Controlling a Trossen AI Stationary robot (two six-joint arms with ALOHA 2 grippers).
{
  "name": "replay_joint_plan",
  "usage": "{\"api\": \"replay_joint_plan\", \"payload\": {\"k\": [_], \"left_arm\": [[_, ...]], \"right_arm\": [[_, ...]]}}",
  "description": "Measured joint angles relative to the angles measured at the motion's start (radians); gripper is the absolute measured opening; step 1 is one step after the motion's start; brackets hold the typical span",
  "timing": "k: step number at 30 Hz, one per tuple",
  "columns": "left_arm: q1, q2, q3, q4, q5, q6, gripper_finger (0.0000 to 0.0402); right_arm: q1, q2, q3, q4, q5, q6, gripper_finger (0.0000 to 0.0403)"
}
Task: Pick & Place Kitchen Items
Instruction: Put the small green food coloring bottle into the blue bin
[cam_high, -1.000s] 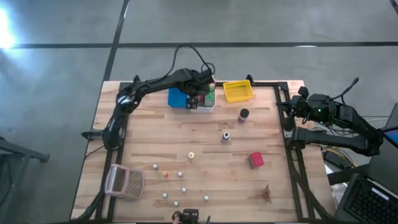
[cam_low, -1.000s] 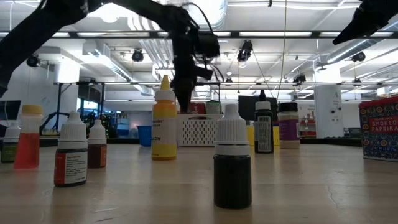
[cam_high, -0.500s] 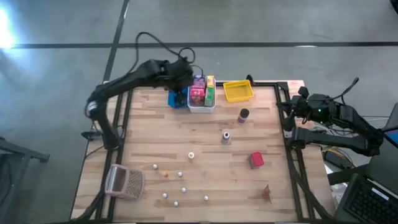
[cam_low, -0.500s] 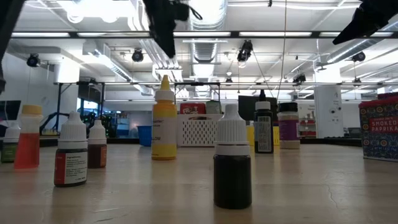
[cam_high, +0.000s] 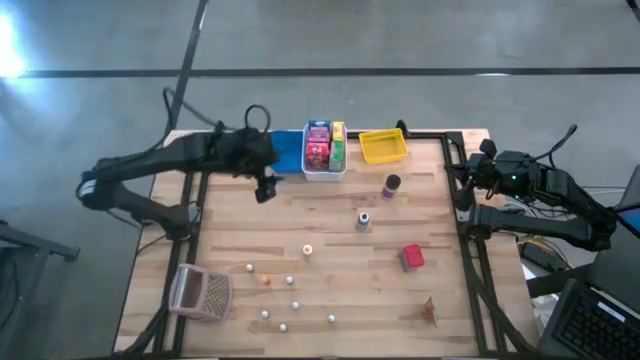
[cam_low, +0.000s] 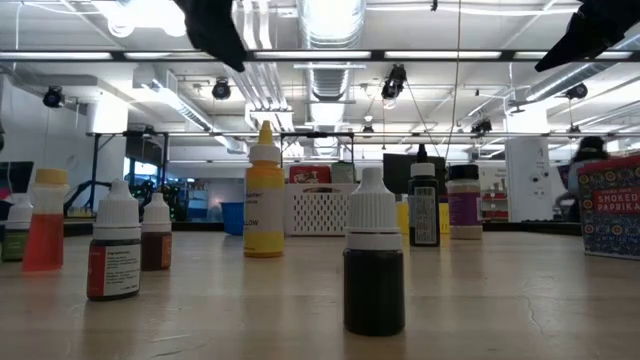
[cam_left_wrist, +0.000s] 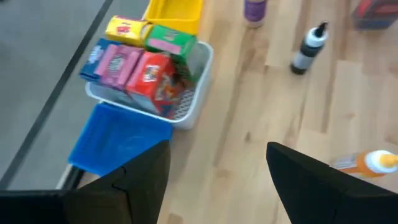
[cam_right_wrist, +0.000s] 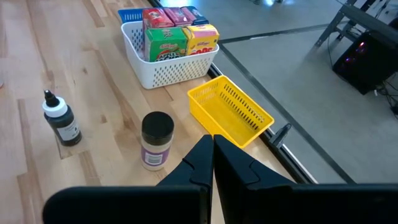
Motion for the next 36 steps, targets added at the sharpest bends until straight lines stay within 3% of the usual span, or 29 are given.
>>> {"api": "replay_joint_plan", "payload": {"k": [6,12,25,36], "left_arm": [[-0.072,-0.140,-0.214,0.073,0.003,-0.046,0.0269],[-0.135,-0.207,-0.321,0.086,0.004,-0.154,0.0268],[-0.263,-0.172,-0.338,0.266,-0.015,-0.176,0.0268],[-0.300,-0.147,-0.378,0.267,-0.062,-0.158,0.0268]], "right_arm": [[0.000,0.000,0.000,0.000,0.000,-0.001,0.0008],[0.000,0.000,0.000,0.000,0.000,-0.001,0.0008],[0.000,0.000,0.000,0.000,0.000,0.000,0.0008],[0.000,0.000,0.000,0.000,0.000,-0.002,0.0008]]}}
